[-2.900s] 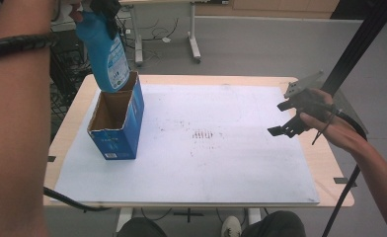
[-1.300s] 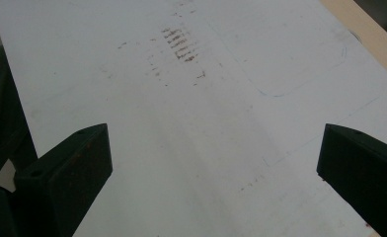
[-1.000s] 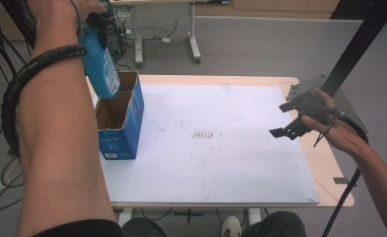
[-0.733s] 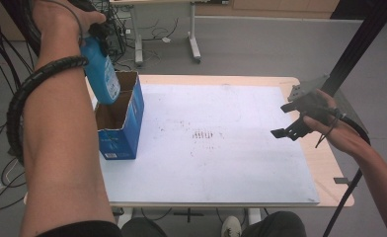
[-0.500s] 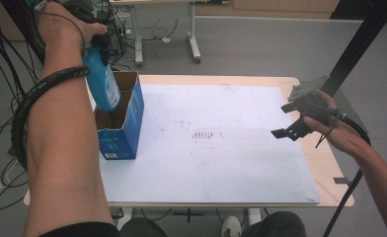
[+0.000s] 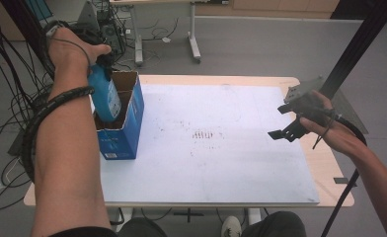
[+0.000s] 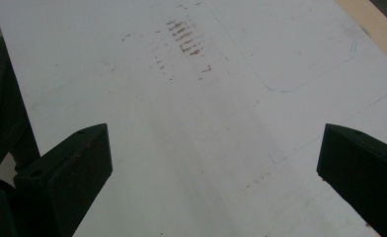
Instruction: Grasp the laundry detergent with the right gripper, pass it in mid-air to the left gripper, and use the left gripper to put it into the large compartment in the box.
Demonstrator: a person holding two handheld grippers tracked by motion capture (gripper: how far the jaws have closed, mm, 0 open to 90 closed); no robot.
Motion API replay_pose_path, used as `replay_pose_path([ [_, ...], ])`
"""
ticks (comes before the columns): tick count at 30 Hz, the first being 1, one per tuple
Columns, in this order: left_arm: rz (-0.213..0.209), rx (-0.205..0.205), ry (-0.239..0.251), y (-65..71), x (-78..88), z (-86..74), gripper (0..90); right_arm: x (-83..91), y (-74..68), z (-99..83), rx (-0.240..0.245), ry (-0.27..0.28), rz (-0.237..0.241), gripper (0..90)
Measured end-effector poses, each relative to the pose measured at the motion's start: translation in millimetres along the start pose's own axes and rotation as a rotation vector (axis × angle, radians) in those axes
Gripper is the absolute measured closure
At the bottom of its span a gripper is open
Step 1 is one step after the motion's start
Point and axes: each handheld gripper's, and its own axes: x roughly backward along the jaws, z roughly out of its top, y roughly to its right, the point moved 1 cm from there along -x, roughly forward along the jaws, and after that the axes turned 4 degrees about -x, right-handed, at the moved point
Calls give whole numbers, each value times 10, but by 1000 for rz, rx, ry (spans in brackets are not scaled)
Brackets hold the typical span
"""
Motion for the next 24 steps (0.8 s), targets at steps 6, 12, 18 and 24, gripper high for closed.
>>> replay_pose_path([
  [6, 6, -22, -13, 31, -217, 1, 360, -27, -15, 21, 6, -12, 0, 3],
  [12, 16, -33, -20, 61, -359, 15, 360, -38, -20, 41, 12, -7, -11, 3],
  [18, 7, -34, -12, 73, -492, 18, 360, -56, -21, 20, 3, -7, -11, 3],
  [24, 2, -38, -19, 104, -676, 4, 361, -92, -30, -16, 3, -16, -8, 3],
])
